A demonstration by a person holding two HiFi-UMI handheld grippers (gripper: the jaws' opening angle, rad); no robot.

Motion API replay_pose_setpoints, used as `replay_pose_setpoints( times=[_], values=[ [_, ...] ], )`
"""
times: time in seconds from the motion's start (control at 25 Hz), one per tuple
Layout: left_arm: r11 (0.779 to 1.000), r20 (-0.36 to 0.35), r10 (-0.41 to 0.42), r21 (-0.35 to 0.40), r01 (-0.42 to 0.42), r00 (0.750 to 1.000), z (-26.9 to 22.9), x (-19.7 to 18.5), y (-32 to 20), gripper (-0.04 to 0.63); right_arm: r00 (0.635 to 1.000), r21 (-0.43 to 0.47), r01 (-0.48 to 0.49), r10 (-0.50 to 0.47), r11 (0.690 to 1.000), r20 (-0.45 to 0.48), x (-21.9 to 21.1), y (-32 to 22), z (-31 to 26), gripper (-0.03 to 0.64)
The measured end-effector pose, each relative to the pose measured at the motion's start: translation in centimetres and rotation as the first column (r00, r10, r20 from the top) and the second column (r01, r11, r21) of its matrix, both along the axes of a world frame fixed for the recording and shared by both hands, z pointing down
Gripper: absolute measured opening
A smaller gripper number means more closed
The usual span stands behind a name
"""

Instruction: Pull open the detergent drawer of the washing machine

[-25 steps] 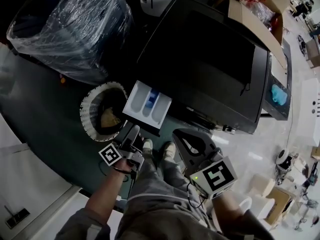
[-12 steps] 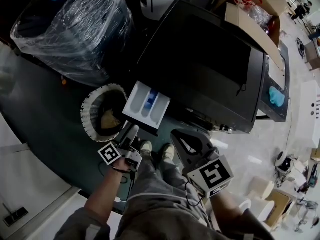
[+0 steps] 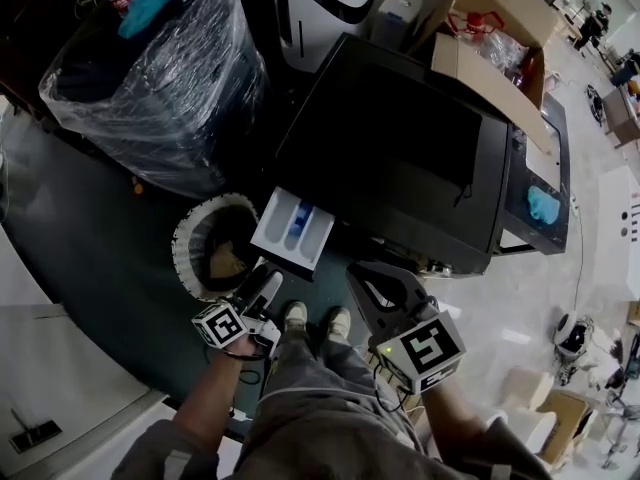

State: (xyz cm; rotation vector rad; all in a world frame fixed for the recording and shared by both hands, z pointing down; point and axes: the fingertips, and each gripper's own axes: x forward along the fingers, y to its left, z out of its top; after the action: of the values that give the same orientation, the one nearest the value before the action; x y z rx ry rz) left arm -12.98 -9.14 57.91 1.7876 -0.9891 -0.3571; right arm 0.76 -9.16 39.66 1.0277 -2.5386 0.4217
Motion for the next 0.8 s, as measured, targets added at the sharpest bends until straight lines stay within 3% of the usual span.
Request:
replay_pose_setpoints(
  times=[0.16, 0.36, 0.64, 0.8],
  values=[
    [0.998, 0.117, -0.028, 0.061, 0.021, 0.993, -2.2, -0.8, -0.7, 0.262, 1.000, 0.026, -0.002, 0.003, 1.000, -0.020, 1.3, -0.1, -1.4, 0.034],
    [0.984, 0.263, -0.028, 0.177, -0.020, 0.964, -7.1, -1.1, -2.4, 0.197, 0.999, 0.070, -0.031, 0.032, 0.997, -0.002, 2.5, -0.7, -4.2, 0.034],
    [0.911, 0.434, -0.043, 0.387, -0.144, 0.900, -15.6, -0.6, -4.5, 0.120, 0.998, 0.146, -0.066, 0.061, 0.987, 0.034, 3.6, -1.6, -8.3, 0.034],
    [0.886, 0.513, -0.057, 0.421, -0.193, 0.857, -19.7, 0.1, -5.2, 0.073, 0.995, 0.187, -0.090, 0.083, 0.978, 0.047, 4.5, -1.9, -10.5, 0.034]
  ],
)
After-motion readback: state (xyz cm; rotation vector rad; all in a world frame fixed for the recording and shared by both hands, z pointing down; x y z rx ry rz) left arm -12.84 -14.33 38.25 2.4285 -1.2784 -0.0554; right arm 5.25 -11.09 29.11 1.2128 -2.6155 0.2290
